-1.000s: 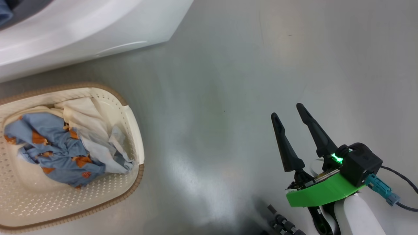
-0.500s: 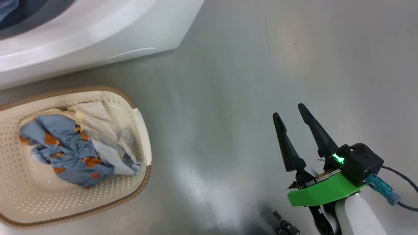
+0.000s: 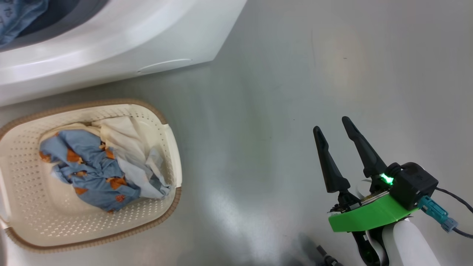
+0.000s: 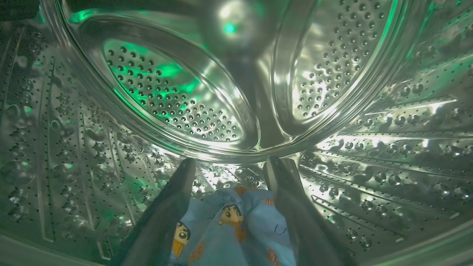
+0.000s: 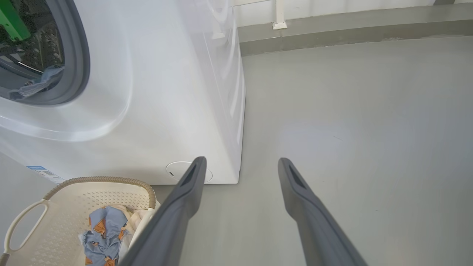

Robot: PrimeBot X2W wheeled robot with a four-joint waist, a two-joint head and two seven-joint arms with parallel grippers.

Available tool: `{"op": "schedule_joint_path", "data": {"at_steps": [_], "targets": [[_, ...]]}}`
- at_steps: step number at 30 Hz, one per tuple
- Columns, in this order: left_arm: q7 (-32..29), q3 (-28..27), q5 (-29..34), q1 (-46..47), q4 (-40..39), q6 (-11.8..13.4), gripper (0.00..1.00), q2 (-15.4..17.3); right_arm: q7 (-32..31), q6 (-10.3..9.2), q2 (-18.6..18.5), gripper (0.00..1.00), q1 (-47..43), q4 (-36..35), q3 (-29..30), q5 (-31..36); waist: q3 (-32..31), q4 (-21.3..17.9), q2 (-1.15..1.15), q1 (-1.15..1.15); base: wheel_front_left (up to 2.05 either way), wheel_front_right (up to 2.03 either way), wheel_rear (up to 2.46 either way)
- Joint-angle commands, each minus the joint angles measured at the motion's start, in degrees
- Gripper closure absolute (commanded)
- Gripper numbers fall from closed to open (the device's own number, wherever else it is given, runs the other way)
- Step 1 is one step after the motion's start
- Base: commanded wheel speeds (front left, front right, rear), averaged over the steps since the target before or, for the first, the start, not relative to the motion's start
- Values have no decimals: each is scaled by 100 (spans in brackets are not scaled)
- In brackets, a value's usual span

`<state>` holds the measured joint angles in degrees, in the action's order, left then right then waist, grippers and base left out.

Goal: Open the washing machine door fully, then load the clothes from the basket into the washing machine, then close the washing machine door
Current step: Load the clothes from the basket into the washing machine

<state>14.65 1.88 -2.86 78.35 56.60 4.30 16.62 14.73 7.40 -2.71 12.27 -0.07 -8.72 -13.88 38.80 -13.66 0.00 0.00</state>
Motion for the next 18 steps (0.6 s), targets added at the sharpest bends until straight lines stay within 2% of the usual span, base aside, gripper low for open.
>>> {"op": "schedule_joint_path", "data": {"at_steps": [1,9,18], "targets": [[34,-46,-65,-182,-254,81,0,174,27,9,-17,0,-61,-99,-93,-25,-33,61,0,0,0,0,0],[34,-45,-196,-700,-723,132,0,-108,27,9,-17,0,-53,-114,0,23,-189,264,0,0,0,0,0],[34,30,-298,-1339,-1388,64,0,-416,27,9,-17,0,-94,-125,176,168,-417,598,0,0,0,0,0]]}}
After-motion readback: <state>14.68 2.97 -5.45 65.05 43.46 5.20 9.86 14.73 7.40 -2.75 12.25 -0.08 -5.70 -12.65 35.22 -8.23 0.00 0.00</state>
